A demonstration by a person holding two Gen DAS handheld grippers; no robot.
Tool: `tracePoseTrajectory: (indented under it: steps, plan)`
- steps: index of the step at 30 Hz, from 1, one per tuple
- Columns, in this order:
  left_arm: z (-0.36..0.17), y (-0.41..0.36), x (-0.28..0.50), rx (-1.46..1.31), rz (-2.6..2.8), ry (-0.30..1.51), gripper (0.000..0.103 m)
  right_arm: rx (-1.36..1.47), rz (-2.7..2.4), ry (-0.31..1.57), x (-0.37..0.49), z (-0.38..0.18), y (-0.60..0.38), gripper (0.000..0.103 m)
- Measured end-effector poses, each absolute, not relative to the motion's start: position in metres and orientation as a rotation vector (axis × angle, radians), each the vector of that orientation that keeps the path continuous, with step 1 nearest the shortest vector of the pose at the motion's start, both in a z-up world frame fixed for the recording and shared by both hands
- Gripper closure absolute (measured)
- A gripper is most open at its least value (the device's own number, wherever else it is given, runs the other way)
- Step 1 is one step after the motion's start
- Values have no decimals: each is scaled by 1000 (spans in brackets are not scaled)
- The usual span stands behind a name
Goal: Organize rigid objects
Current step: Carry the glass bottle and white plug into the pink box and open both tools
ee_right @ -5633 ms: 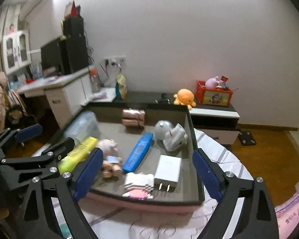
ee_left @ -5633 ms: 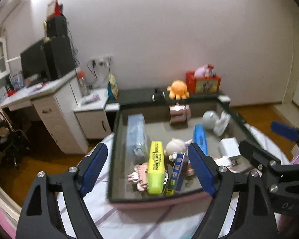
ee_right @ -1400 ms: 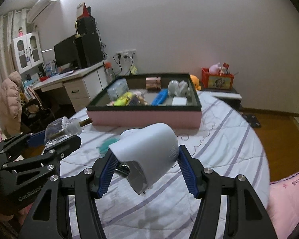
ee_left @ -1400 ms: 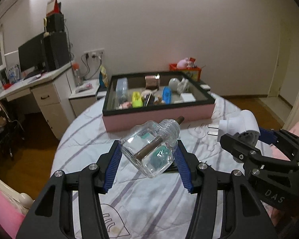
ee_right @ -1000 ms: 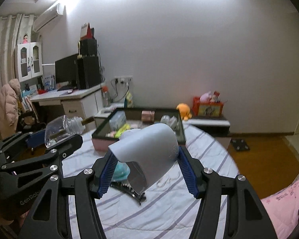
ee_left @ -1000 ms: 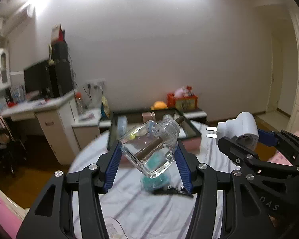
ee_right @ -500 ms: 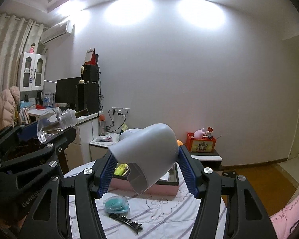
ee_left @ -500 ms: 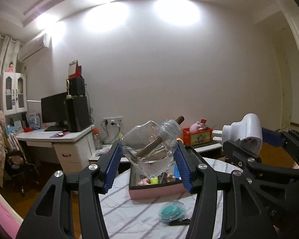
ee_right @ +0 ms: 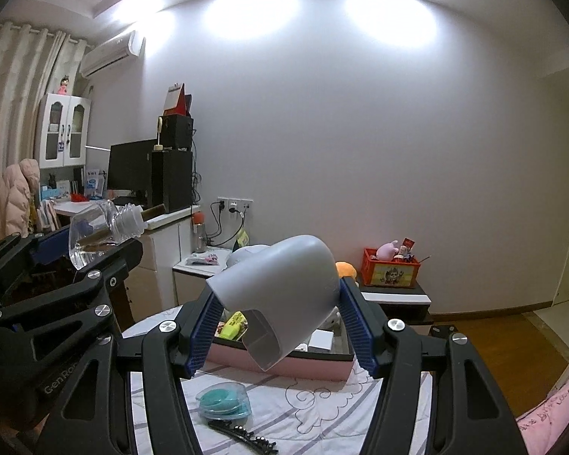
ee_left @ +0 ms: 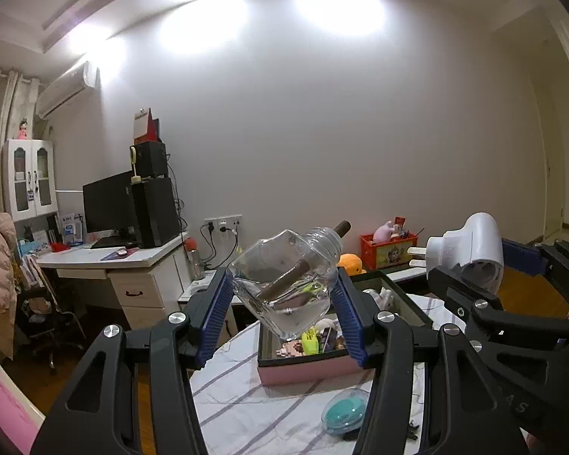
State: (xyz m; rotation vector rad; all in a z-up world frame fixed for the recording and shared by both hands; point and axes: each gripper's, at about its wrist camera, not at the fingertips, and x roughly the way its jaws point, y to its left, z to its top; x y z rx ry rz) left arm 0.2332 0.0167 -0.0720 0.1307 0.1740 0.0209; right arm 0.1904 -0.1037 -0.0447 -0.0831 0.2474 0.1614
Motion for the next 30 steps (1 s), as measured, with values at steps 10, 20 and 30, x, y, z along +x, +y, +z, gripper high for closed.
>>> tracePoseTrajectory:
  steps: [10,20,30]
  plan:
    - [-90,12,340,182,-32,282,49,-142,137,322,275,-62,-98,41]
    - [-166,3,467,189,-90,556,49,-158,132,557,390,-128,-106,41]
    - [-200,-7,500,266,-27,631,37,-176,136,669,432,-178,-108,39]
